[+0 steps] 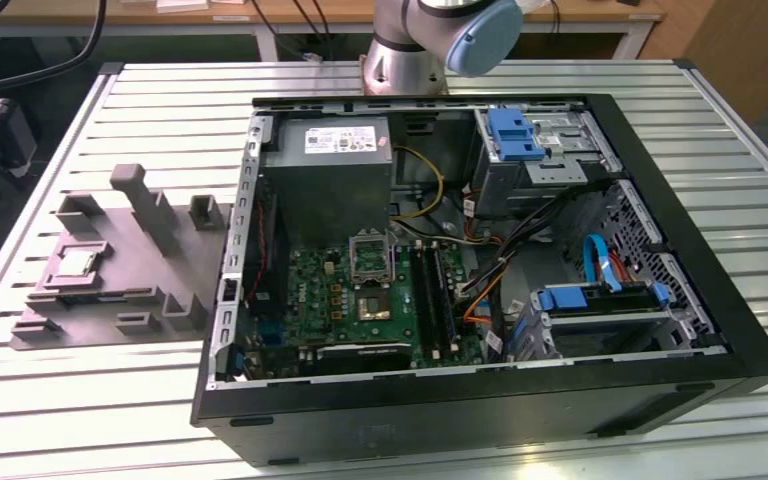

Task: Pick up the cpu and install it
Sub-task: 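Pick up the cpu and move it towards the insertion slot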

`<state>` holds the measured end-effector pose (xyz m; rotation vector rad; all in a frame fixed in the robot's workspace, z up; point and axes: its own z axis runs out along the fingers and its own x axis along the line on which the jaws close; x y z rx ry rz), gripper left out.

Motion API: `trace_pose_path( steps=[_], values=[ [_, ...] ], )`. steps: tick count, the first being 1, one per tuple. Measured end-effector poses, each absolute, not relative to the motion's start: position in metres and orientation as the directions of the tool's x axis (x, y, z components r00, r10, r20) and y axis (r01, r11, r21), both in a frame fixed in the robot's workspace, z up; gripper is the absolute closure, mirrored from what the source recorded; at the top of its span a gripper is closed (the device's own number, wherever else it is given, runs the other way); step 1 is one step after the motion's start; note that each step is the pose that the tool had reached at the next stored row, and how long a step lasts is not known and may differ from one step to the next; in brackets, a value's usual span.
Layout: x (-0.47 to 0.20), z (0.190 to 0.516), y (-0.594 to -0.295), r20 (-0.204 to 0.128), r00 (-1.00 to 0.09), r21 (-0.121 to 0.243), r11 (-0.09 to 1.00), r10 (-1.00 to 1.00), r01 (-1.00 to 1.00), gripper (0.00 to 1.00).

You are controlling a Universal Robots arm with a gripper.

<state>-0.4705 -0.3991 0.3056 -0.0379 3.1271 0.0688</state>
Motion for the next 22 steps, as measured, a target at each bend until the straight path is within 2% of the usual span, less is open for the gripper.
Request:
trace_pose_path(
  steps=[22],
  values=[
    [-0.464,0.293,-0.399,-0.014,-0.999,0.044,0.998,-0.036,-0.037,0.41]
  ],
)
